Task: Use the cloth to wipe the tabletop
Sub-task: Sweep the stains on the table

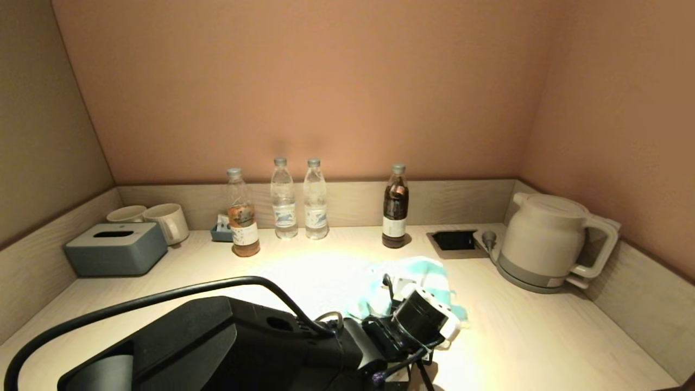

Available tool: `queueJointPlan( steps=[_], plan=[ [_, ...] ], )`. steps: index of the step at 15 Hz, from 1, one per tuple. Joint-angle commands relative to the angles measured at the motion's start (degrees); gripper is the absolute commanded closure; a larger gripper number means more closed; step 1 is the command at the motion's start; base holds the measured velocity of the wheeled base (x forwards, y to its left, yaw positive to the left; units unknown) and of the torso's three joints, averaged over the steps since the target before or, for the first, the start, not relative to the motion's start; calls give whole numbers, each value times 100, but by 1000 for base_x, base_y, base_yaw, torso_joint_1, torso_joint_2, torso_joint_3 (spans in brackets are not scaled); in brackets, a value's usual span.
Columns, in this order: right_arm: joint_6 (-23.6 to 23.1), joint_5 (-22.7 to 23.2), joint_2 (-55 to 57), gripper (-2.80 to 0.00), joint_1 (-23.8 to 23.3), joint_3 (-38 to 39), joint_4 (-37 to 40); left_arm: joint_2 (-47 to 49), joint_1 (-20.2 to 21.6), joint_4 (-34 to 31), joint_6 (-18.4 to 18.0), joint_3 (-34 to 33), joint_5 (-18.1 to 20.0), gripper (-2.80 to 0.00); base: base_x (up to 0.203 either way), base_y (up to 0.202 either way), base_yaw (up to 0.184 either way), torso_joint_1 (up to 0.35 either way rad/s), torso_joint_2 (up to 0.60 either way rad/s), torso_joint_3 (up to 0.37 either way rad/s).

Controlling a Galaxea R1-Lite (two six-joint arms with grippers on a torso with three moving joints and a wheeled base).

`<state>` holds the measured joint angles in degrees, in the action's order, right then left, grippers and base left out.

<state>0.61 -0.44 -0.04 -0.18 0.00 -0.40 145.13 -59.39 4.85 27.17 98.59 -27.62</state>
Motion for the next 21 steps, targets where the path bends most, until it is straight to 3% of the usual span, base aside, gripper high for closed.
queueJointPlan(
  steps=[1,6,9,13,21],
  plan=[
    [1,0,4,0,1,0,-4,118,413,-37,19,-51,-68,0,0,0,0,0,0,0],
    [1,0,4,0,1,0,-4,-129,1226,-28,16,-426,-240,0,0,0,0,0,0,0],
    [1,0,4,0,1,0,-4,-224,1321,-25,25,-546,-246,0,0,0,0,0,0,0],
    [1,0,4,0,1,0,-4,-925,1726,17,161,-1519,-397,0,0,0,0,0,0,0],
    [1,-9,4,0,1,0,-4,-1767,2461,56,282,-2599,-422,0,0,0,0,0,0,0]
  ],
)
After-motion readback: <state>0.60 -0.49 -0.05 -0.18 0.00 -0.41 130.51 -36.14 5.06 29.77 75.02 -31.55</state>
